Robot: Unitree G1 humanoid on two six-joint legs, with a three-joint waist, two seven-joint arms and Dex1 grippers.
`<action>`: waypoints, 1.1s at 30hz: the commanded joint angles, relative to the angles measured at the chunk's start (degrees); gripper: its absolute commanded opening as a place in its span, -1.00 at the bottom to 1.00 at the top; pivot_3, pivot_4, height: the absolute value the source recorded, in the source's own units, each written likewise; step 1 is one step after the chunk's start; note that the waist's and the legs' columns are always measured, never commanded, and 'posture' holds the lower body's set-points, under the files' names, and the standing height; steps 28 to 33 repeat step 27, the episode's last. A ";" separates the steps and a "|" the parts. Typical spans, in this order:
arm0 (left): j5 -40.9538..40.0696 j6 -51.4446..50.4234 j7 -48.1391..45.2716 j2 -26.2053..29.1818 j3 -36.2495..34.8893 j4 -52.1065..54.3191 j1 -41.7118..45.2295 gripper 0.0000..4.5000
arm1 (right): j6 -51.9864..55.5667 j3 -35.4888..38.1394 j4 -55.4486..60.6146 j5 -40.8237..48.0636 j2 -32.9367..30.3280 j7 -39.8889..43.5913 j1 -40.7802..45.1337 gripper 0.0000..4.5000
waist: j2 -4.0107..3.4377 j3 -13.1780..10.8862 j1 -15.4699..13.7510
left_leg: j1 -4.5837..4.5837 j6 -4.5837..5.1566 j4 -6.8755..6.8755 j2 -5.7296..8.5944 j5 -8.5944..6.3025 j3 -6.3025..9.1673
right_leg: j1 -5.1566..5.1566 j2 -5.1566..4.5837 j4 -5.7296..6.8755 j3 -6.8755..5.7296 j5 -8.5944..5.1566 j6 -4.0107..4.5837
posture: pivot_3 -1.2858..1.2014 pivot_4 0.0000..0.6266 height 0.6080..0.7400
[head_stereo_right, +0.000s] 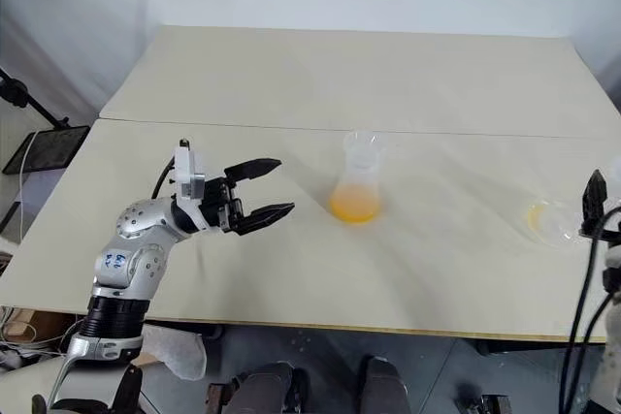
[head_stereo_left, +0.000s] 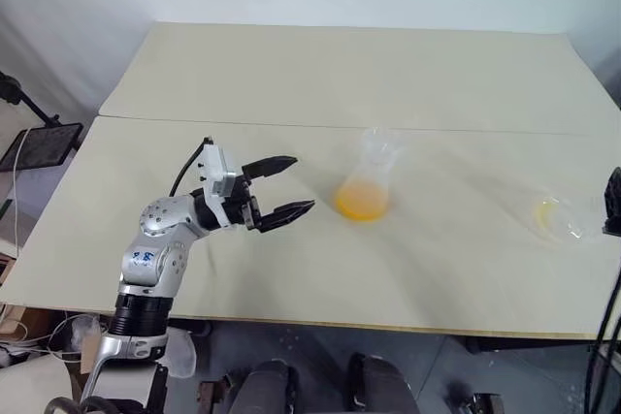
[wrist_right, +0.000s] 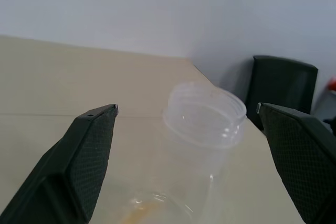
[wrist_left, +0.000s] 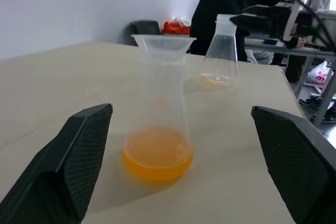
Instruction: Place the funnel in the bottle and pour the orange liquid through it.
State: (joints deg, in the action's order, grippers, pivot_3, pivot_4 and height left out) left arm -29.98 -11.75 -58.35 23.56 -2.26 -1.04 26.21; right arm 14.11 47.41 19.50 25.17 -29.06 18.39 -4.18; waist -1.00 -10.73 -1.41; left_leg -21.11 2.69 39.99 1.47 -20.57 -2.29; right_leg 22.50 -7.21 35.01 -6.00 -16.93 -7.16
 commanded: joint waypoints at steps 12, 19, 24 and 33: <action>0.09 0.96 -3.62 6.94 -3.25 0.38 -2.99 1.00 | -7.33 3.03 5.34 13.98 -5.81 24.21 -11.13 0.99 | -0.02 0.00 0.14 | 0.04 0.01 -0.05 -0.02 0.00 0.02 | -0.01 -0.08 -0.01 0.14 0.00 0.01 | 0.03 -0.52 1.00; 2.94 4.43 -4.87 15.51 -7.32 2.54 -11.18 1.00 | -9.97 -13.36 6.75 11.94 -16.05 45.18 -13.19 0.99 | 0.12 -0.03 0.45 | 0.13 0.01 -0.06 -0.14 -0.03 0.08 | -0.12 -0.28 -0.15 0.16 -0.01 0.03 | 0.03 -0.52 1.00; 2.98 4.98 -2.49 16.24 -9.91 4.88 -14.03 1.00 | -15.25 -15.99 0.12 9.16 -17.01 51.22 -10.64 0.99 | 0.14 -0.05 -0.58 | -0.01 0.08 -0.02 0.05 -0.07 0.28 | -0.11 -0.49 -0.20 0.08 0.01 0.00 | 0.03 -0.52 1.00; 2.83 4.10 -1.18 16.52 -11.00 7.99 -17.49 1.00 | -16.55 -16.05 -3.77 8.86 -16.87 52.62 -9.09 0.99 | 0.15 -0.06 -0.30 | 0.00 0.08 -0.02 0.05 -0.08 0.26 | -0.17 -0.49 -0.35 0.08 0.03 -0.03 | 0.03 -0.52 1.00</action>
